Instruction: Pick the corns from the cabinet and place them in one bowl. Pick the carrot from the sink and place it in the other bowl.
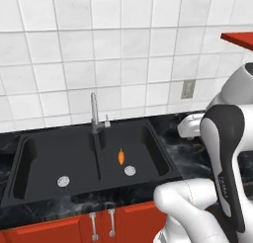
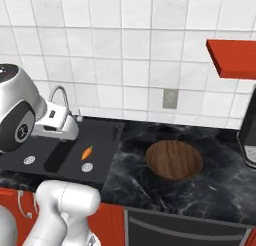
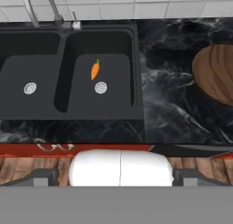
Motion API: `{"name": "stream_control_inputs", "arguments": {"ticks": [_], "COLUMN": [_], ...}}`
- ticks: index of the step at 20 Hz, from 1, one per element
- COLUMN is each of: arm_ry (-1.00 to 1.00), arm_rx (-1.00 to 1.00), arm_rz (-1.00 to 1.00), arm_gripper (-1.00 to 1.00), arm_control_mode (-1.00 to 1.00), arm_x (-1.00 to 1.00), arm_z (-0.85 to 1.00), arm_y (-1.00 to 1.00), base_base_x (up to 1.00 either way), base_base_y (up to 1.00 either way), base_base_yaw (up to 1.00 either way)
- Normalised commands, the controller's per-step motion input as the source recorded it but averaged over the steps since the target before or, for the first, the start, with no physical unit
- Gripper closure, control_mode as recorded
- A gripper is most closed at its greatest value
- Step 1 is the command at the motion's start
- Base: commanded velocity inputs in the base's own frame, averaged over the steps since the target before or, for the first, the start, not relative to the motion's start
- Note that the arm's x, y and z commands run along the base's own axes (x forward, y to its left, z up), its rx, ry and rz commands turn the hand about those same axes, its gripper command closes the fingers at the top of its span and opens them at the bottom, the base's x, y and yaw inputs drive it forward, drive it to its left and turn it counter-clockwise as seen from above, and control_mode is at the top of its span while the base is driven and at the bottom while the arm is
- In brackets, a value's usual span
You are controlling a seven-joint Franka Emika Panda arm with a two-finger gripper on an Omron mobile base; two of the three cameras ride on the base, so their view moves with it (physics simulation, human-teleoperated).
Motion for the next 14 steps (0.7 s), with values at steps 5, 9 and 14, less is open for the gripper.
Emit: {"name": "stream_control_inputs", "arguments": {"ticks": [5, 9, 14], "arm_ry": [0.0, 0.0, 0.0], "arm_rx": [0.0, 0.0, 0.0], "arm_rz": [0.0, 0.0, 0.0], "arm_gripper": [-1.0, -1.0, -1.0], "arm_control_mode": [1.0, 1.0, 1.0], "arm_x": [0.0, 0.0, 0.0], "arm_z": [0.0, 0.0, 0.0], "arm_y": [0.0, 0.0, 0.0], "base_base_x": [0.64, 0.42, 0.0], "base_base_y": [0.01, -0.02, 0.0], "base_base_yaw": [-0.2, -0.09, 0.0]}}
